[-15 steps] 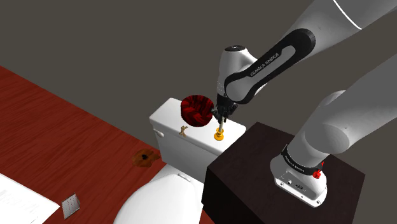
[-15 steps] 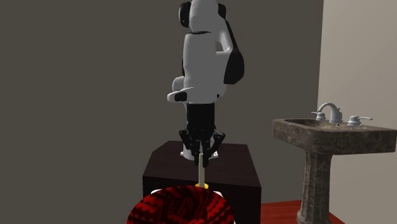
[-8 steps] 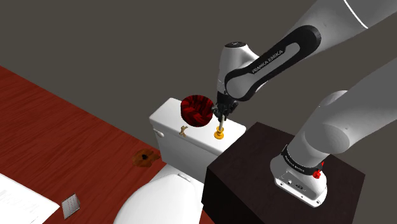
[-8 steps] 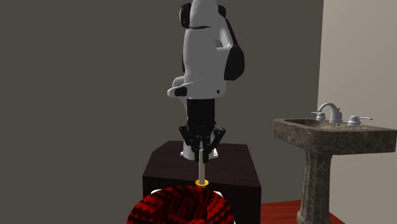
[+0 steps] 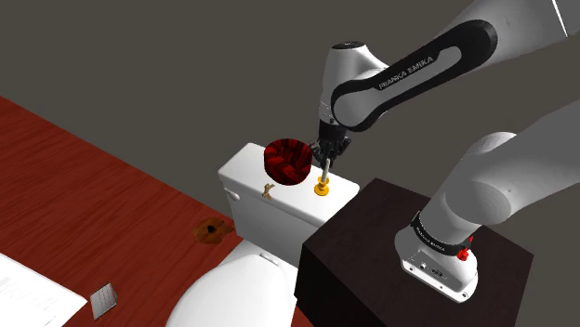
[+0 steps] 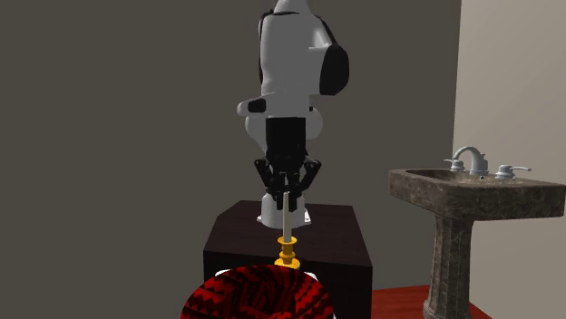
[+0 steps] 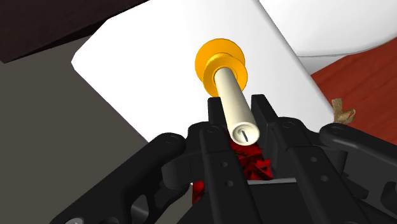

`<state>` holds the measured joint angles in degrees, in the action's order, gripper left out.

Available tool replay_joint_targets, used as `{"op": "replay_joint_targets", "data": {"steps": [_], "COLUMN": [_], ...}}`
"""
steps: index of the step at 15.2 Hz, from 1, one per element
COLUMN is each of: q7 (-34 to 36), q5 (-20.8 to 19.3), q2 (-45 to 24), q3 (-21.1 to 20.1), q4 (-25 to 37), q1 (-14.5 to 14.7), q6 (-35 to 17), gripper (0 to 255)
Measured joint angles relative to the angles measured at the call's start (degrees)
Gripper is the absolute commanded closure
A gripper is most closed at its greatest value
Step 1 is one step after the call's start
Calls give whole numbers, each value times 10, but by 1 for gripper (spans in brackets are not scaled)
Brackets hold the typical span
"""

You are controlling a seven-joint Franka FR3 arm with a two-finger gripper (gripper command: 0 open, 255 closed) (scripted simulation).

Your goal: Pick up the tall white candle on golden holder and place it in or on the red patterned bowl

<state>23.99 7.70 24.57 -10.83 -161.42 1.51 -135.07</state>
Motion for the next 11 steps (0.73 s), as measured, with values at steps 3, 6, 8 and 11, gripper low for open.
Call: {"op": "replay_joint_targets", "data": {"steps": [3,6,8,11], "q7": [0,2,1,1], "q5": [0,0,-2,-3], "q2": [24,43,55,74], "q3": [2,3,6,9], "q4": [8,19,27,39], "q1": [2,3,2,2], "q6": [32,61,83,113], "gripper": [255,255,255,255]}}
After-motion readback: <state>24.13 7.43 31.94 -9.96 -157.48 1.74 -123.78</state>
